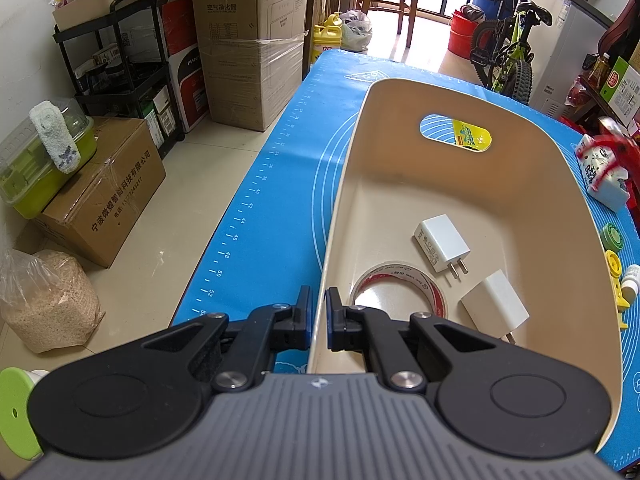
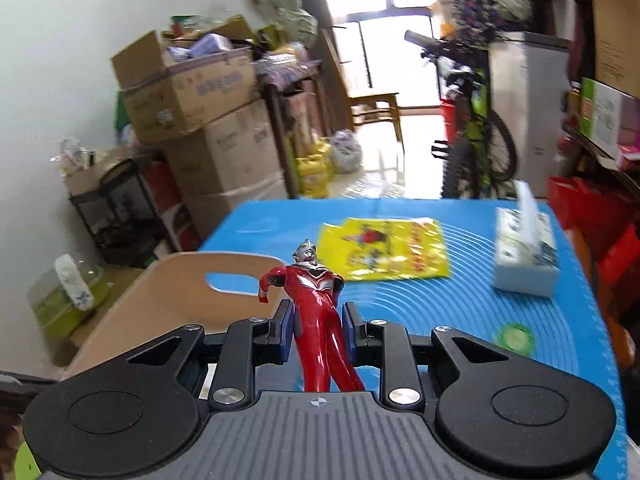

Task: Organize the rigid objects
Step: 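Lift the red figure with the right tool and release it into the basket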

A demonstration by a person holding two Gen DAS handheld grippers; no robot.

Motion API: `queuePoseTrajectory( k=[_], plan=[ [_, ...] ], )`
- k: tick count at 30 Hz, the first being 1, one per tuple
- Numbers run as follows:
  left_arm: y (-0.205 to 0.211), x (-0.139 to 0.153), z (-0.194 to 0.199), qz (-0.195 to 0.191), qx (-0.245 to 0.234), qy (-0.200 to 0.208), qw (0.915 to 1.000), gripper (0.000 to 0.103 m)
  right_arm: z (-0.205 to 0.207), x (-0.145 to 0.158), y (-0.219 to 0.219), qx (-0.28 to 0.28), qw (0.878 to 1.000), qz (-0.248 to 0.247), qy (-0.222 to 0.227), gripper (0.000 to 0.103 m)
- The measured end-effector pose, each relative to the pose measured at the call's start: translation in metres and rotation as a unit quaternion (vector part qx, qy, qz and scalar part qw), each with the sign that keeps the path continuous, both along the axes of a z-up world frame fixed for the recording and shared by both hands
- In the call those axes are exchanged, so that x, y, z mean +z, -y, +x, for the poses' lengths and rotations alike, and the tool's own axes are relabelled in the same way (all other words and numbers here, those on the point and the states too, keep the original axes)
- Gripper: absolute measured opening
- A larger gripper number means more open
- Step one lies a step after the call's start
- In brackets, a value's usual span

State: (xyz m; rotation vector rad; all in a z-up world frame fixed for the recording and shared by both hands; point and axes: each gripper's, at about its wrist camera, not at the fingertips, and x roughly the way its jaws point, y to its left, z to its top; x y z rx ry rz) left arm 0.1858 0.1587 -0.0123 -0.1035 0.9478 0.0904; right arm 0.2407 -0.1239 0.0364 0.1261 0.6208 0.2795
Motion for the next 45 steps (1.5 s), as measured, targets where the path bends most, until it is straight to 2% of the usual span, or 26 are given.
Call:
queuePoseTrajectory(
  k=[5,13,21,24,26,28,30,33,38,41,45],
  plan=[
    [0.000,0.000,0.000,0.000,0.000,0.000,1.0000,0.008,0.008,0.001,-0.040,0.043,0.999,-0.004,-0.004,0.035],
    [0.001,0.000,0.000,0.000,0.000,0.000,1.0000,0.008,0.009,-0.024,-0.096,0.093,0.994,-0.038,-0.037,0.035],
    [0.001,0.000,0.001,-0.001,0.000,0.000,1.0000,0.008,0.016,-0.052,-0.113,0.103,0.988,-0.069,-0.090,0.035],
    [0.001,0.000,0.001,-0.001,0.000,-0.001,1.0000,0.008,0.014,-0.054,-0.114,0.111,0.986,-0.083,-0.088,0.035],
    [0.001,-0.001,0.001,0.000,0.000,-0.001,1.0000,0.008,0.012,-0.054,-0.113,0.117,0.986,-0.074,-0.090,0.034],
    [0.002,-0.001,0.001,0.000,0.000,-0.001,1.0000,0.008,0.011,-0.053,-0.109,0.116,0.987,-0.065,-0.093,0.037],
    [0.002,-0.001,0.001,0.001,0.000,-0.001,1.0000,0.008,0.010,-0.050,-0.104,0.112,0.988,-0.054,-0.091,0.055],
    [0.002,-0.001,0.001,0.000,0.000,-0.001,1.0000,0.008,0.001,-0.042,-0.092,0.094,0.992,-0.043,-0.074,0.073],
    [0.002,-0.001,0.001,-0.001,0.000,-0.001,1.0000,0.008,-0.009,-0.029,-0.066,0.099,0.993,-0.003,-0.062,0.081],
    [0.001,-0.001,0.001,-0.001,0.001,-0.001,1.0000,0.008,-0.015,-0.022,-0.051,0.080,0.995,-0.003,-0.054,0.101],
    [0.002,-0.001,0.001,-0.002,0.000,-0.001,1.0000,0.008,-0.018,-0.014,-0.028,0.058,0.997,-0.005,-0.042,0.101]
  ],
)
